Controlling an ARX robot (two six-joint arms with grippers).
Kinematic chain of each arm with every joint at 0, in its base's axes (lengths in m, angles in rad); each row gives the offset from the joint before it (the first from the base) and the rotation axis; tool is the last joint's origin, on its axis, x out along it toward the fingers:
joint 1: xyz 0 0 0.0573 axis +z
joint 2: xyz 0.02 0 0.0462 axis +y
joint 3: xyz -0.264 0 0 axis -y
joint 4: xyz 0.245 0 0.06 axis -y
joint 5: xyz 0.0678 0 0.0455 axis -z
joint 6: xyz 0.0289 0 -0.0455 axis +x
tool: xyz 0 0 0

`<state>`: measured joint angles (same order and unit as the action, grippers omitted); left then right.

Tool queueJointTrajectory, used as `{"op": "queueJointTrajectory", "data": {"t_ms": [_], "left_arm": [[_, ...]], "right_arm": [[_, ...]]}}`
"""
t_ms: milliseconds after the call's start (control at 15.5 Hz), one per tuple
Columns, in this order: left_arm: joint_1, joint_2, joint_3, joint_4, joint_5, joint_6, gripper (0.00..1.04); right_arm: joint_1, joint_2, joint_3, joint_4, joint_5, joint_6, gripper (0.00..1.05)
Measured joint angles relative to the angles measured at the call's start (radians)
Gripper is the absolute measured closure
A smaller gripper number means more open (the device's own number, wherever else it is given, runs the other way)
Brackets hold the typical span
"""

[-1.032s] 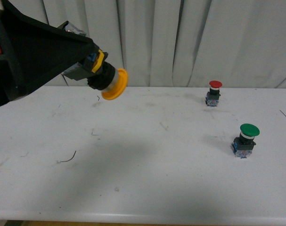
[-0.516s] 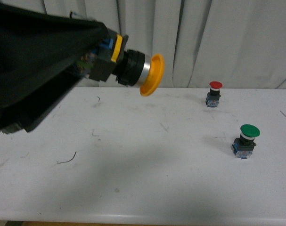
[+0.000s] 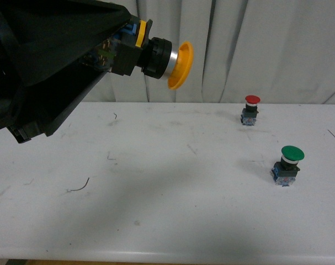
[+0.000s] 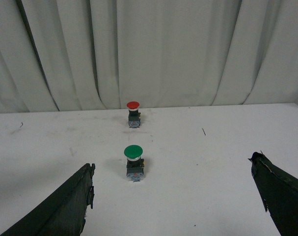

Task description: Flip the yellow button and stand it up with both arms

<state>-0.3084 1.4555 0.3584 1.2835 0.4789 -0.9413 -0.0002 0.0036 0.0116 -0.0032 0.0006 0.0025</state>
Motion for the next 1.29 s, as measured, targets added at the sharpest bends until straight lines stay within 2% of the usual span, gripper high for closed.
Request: {"op": "queueJointTrajectory", "data": {"t_ms": [65, 129, 194, 387, 516, 645, 710, 839, 968, 1097, 1290], "left_arm": [[-0.006, 0.000, 0.006, 0.001, -0.006, 0.003, 0.69], [-0.011, 0.000, 0.009, 0.000, -0.014, 0.006, 0.69], [-0.018, 0.000, 0.014, 0.001, -0.016, 0.007, 0.69], [-0.024, 0.000, 0.022, 0.000, -0.023, 0.008, 0.69], [-0.025, 0.000, 0.026, 0.000, -0.023, 0.014, 0.69], [-0.025, 0.000, 0.030, 0.000, -0.025, 0.015, 0.69], [-0.029, 0.000, 0.030, 0.000, -0.027, 0.016, 0.69], [-0.036, 0.000, 0.031, 0.001, -0.028, 0.023, 0.69], [-0.045, 0.002, 0.033, 0.000, -0.030, 0.028, 0.69], [-0.050, 0.002, 0.037, 0.000, -0.031, 0.032, 0.69], [-0.053, 0.010, 0.038, 0.000, -0.032, 0.033, 0.69]], "right_arm": [[-0.004, 0.008, 0.000, 0.006, -0.005, 0.014, 0.06], [-0.045, 0.131, 0.003, 0.161, -0.047, 0.087, 0.06], [-0.077, 0.301, 0.011, 0.313, -0.045, 0.150, 0.06], [-0.051, 0.962, 0.183, 0.882, 0.007, 0.235, 0.06], [-0.015, 1.312, 0.374, 1.051, 0.031, 0.242, 0.06], [0.018, 1.516, 0.505, 1.030, 0.012, 0.261, 0.06], [0.039, 1.541, 0.520, 1.039, -0.027, 0.296, 0.06], [0.074, 1.528, 0.517, 1.143, -0.180, 0.430, 0.06], [0.094, 1.550, 0.478, 1.295, -0.399, 0.652, 0.06], [0.111, 1.614, 0.460, 1.286, -0.562, 0.878, 0.06], [0.122, 1.691, 0.460, 1.291, -0.682, 1.142, 0.06]]}}
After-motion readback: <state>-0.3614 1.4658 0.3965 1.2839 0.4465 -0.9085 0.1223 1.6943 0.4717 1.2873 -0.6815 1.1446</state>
